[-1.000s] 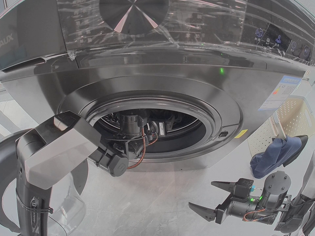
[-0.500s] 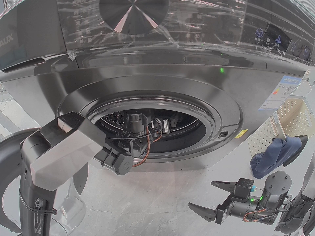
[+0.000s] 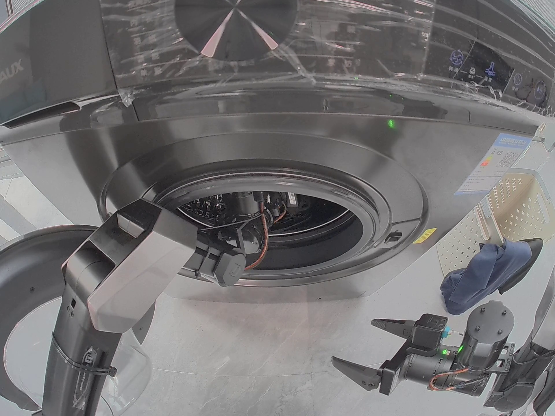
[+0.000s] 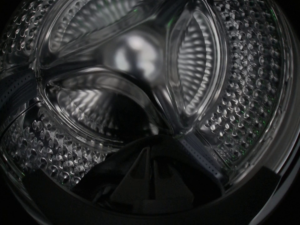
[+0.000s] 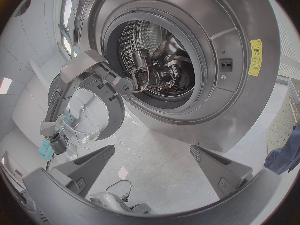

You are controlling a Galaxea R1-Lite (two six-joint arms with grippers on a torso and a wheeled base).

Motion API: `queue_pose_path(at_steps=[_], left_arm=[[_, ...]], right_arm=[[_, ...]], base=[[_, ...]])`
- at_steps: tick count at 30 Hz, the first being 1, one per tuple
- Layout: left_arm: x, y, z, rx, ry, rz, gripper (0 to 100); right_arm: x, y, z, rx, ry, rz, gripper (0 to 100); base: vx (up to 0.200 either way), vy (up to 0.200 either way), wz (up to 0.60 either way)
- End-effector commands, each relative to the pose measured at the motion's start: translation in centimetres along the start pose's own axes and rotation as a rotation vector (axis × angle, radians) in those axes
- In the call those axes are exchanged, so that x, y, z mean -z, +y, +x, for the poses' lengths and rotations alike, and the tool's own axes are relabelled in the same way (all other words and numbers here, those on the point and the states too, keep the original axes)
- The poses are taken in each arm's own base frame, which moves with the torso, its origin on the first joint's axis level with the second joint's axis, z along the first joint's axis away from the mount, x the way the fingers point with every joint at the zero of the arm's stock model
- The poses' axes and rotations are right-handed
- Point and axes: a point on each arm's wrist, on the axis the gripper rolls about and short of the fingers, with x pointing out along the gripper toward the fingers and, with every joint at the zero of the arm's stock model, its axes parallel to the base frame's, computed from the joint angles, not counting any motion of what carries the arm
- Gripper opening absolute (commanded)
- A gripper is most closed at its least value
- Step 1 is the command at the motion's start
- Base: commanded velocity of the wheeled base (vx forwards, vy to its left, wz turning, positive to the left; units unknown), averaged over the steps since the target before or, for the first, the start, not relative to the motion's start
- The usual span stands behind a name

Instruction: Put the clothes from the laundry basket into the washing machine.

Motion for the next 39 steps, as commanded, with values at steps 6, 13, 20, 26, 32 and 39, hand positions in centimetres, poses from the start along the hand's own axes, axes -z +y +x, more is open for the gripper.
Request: queue_pose_path(at_steps=[6,13,20,26,32,39], left_arm=[[0.2,0.4,0.1,-0.017,-0.026,-0.004,100],[-1.5,-0.8,-2.5,0.006,0.013,-0.004,100],[-3.8,-0.3,-8.8,0.01,0.129,0.033,100],[-2.8,-1.0,-14.5,0.096,0.22,0.047,100],[-1.9,-1.6,-19.2,0.178,0.239,0.073,100],[-1.8,-1.6,-23.0,0.28,0.229,0.072,100]], right_arm=[[0.0,0.0,0.0,0.0,0.001,0.001,100],[0.1,0.0,-0.1,0.0,0.006,0.0,100],[0.1,0.0,-0.4,-0.002,0.006,-0.001,100],[0.3,0.2,-0.7,-0.012,0.017,-0.005,100],[-0.1,0.7,-1.3,-0.04,-0.005,-0.01,100],[-0.3,0.7,-1.5,-0.032,-0.023,-0.004,100]], base=[[0.0,0.0,0.0],[0.0,0.0,0.0],[0.0,0.0,0.0],[0.0,0.0,0.0],[0.0,0.0,0.0],[0.0,0.0,0.0]])
